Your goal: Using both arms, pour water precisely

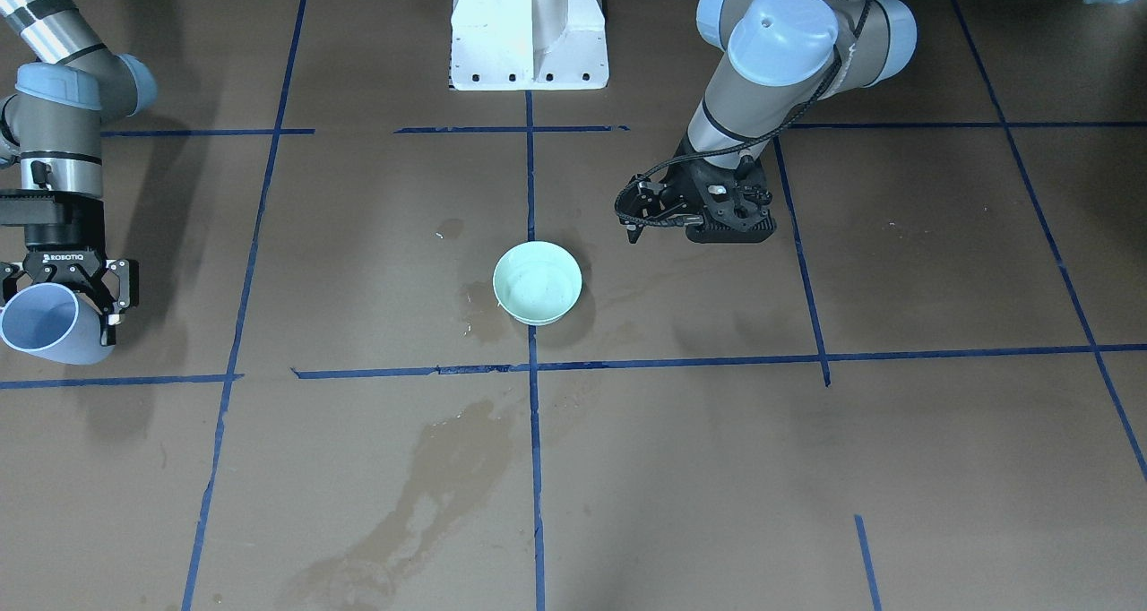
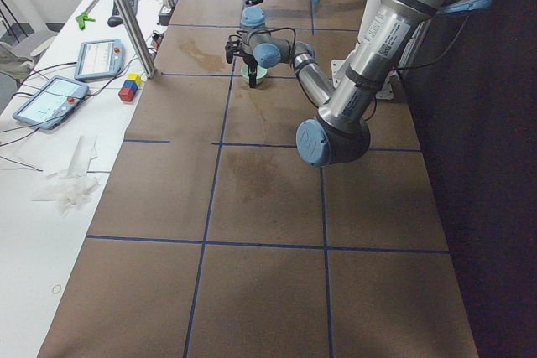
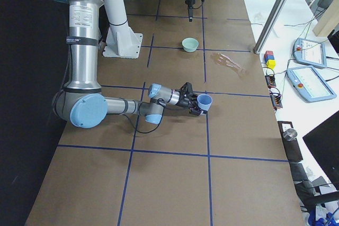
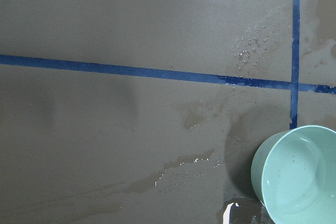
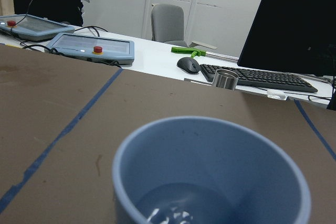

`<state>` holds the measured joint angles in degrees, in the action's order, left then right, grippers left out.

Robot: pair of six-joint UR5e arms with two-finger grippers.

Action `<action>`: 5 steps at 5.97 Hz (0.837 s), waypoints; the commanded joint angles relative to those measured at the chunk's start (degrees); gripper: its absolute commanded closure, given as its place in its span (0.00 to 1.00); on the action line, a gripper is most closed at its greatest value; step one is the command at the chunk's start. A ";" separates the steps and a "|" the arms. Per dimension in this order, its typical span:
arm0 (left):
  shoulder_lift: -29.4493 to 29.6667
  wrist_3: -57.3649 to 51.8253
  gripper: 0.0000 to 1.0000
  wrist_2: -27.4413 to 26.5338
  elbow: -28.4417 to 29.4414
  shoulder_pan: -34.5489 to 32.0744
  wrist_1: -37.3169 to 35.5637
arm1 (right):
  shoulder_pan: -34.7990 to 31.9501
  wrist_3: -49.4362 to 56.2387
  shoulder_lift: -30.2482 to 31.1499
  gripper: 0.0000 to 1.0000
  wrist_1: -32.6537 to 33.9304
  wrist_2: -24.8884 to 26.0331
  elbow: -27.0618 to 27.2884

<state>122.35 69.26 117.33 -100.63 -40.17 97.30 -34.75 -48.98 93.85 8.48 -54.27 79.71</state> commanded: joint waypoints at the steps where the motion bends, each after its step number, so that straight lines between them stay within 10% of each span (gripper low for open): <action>1: -0.01 0.00 0.00 0.00 -0.01 0.00 0.00 | 0.12 -0.07 0.89 0.96 -0.30 -0.14 -0.52; 5: -0.09 0.00 0.00 0.00 0.00 0.09 0.09 | 0.38 -0.42 0.28 0.93 -0.39 -1.11 -1.84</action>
<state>122.31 69.26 117.33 -100.60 -40.09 97.36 -34.42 -49.36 94.26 8.09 -55.31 77.91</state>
